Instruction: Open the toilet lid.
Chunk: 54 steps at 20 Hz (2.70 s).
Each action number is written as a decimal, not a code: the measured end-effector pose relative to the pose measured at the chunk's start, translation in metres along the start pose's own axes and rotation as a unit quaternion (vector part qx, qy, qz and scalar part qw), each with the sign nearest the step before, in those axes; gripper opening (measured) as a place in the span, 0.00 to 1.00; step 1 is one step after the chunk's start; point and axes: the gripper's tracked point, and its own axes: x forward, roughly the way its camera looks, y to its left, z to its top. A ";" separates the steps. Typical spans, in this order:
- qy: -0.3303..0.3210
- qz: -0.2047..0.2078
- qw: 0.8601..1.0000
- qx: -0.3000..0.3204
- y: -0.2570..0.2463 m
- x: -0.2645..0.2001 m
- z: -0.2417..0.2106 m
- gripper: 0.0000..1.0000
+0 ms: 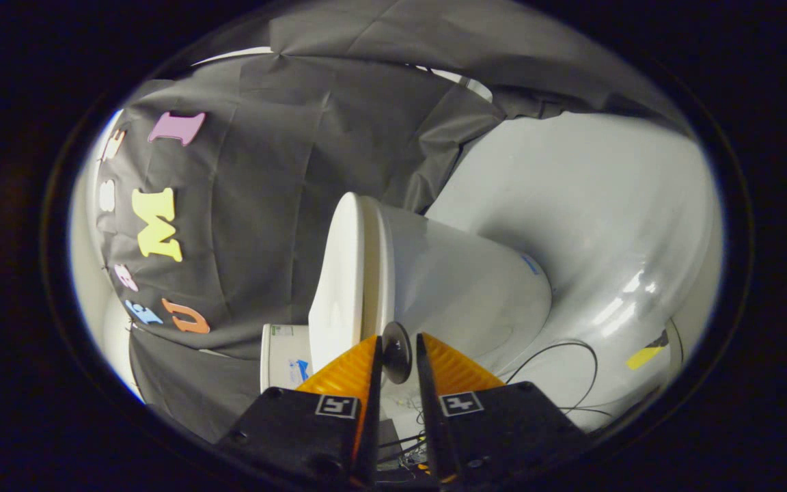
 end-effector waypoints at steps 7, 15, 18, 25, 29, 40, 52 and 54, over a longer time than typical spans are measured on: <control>0.021 -0.010 1.000 0.020 0.001 -0.002 0.000 0.11; 0.012 -0.057 0.998 -0.015 0.019 -0.005 -0.003 0.07; 0.006 -0.055 0.998 -0.019 0.030 -0.009 -0.003 0.05; -0.009 -0.079 0.994 -0.068 0.064 -0.022 -0.007 0.04; -0.021 -0.081 0.993 -0.082 0.085 -0.028 -0.010 0.04; -0.042 -0.100 0.982 -0.155 0.147 -0.040 -0.021 0.04; -0.063 -0.091 0.970 -0.217 0.211 -0.050 -0.049 0.04; -0.065 -0.088 0.968 -0.226 0.221 -0.050 -0.054 0.04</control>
